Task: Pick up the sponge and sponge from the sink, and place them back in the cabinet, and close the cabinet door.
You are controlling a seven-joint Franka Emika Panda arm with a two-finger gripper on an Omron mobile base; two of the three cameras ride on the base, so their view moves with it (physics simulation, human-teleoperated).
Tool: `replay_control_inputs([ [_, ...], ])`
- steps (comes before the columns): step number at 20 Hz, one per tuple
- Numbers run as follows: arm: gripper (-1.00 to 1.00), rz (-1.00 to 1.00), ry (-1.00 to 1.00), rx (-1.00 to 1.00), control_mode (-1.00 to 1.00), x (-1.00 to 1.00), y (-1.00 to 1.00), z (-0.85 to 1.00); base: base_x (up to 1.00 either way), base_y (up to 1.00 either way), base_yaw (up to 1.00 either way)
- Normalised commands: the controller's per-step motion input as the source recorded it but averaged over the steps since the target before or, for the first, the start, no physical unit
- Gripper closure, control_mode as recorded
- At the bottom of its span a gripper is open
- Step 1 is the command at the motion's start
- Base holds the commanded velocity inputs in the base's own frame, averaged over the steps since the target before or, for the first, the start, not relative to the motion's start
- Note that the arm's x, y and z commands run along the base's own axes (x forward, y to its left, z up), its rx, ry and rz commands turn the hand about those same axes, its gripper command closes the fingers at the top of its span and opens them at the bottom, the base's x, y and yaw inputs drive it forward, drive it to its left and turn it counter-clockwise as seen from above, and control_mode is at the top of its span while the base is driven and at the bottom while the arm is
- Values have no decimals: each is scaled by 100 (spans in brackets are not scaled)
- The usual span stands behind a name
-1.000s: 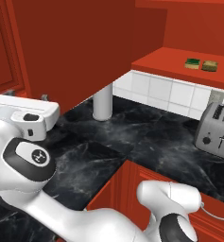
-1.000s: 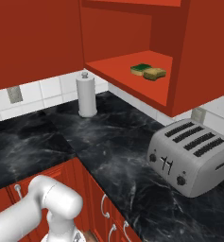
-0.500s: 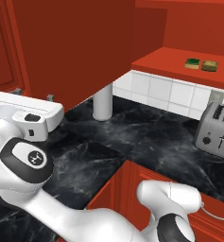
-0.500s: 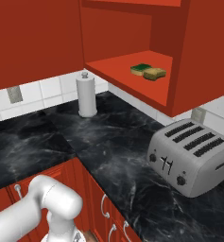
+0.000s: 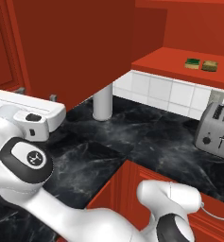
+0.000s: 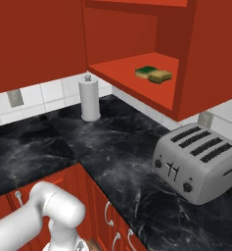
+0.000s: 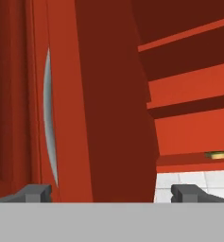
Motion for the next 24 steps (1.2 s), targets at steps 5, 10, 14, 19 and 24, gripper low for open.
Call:
replay_control_inputs([
  [5,-100,-3,0,0,-100,14,-1,0,0,0,0],
  [10,-100,0,0,0,-100,15,0,-1,0,0,0],
  [14,-100,0,-1,0,-100,6,-9,-1,0,0,0],
  [19,-100,-1,-3,0,-100,0,-37,0,0,0,0],
  [24,-100,-6,-4,0,-100,-9,-53,0,0,0,0],
])
